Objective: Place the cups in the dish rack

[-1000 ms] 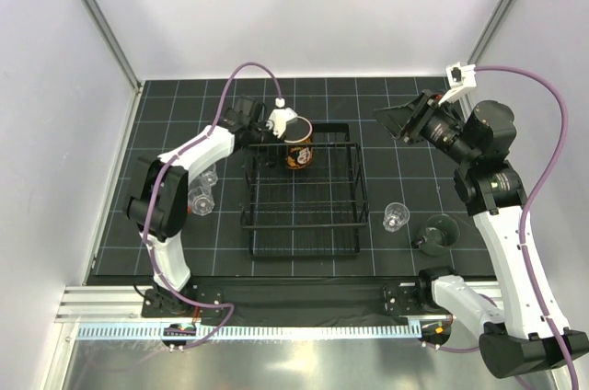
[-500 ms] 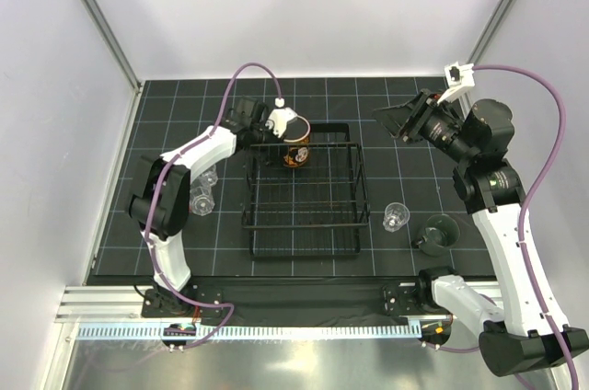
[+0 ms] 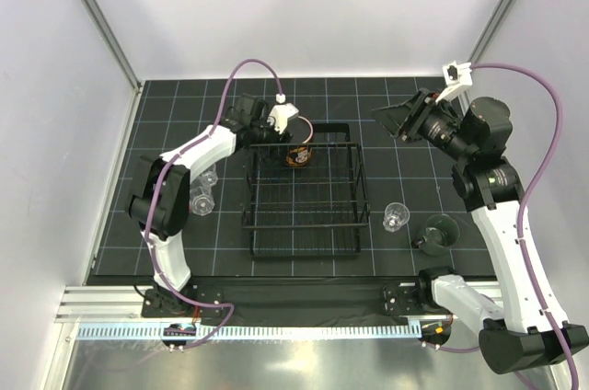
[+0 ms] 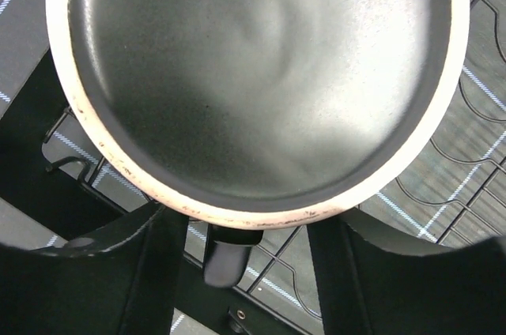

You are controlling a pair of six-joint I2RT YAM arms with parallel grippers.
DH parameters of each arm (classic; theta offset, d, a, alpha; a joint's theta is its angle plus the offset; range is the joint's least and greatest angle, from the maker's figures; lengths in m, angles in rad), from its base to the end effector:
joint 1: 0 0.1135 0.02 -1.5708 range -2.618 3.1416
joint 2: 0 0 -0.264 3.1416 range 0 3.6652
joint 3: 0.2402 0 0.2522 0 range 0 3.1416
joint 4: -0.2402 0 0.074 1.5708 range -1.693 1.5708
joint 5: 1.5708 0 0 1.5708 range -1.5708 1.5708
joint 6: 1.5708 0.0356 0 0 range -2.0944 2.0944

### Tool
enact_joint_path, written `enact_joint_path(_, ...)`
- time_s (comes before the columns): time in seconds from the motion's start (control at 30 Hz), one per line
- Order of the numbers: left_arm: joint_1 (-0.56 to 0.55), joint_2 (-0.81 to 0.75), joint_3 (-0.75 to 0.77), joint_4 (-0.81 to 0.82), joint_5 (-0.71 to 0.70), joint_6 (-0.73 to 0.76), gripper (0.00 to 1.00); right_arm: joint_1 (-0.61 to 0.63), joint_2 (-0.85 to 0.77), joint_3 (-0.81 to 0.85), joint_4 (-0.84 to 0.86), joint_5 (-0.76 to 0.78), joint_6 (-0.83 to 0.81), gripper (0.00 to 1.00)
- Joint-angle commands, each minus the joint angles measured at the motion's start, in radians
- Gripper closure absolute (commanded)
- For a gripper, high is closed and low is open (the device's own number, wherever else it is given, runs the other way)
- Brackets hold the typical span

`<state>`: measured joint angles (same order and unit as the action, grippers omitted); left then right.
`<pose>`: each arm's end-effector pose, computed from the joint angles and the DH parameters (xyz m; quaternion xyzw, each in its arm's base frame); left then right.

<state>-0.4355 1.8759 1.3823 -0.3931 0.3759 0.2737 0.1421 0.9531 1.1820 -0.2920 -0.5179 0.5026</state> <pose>0.3673 -0.1853 0.2191 0.3801 0.8461 -0.2021 0.3142 0.1923 0.0453 0.4361 -0.0461 0.7248 0.3867 0.5684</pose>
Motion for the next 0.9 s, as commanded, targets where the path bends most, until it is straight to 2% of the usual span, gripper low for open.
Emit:
enact_joint_path(0.0, 0.009, -0.046, 0.012, 0.040, 0.040, 0.028, 0.39, 0.002, 0.009, 0.048, -0.001, -0.002, -0.006, 0.51)
enact_joint_path(0.27, 0.057, -0.139, -0.051, 0.056, 0.092, 0.042, 0.34, 0.004, 0.091, 0.106, -0.006, -0.008, -0.006, 0.51)
enact_joint_path(0.53, 0.148, -0.240, -0.054, 0.051, 0.175, -0.044, 0.31, 0.004, 0.190, 0.188, -0.061, 0.028, -0.050, 0.49)
enact_joint_path(0.67, 0.185, -0.310, -0.077, 0.025, 0.202, -0.056, 0.24, 0.001, 0.278, 0.234, -0.058, 0.076, -0.061, 0.47)
enact_joint_path(0.8, 0.260, -0.368, -0.089, 0.077, 0.212, -0.149, 0.29, -0.022, 0.390, 0.297, -0.052, 0.065, -0.052, 0.47)
enact_joint_path(0.83, 0.280, -0.370, -0.075, 0.086, 0.190, -0.181, 0.33, -0.029, 0.410, 0.321, -0.050, 0.061, -0.052, 0.47)
enact_joint_path(0.87, 0.285, -0.360, -0.059, 0.086, 0.176, -0.253, 0.44, -0.033, 0.433, 0.335, -0.047, 0.046, -0.047, 0.47)
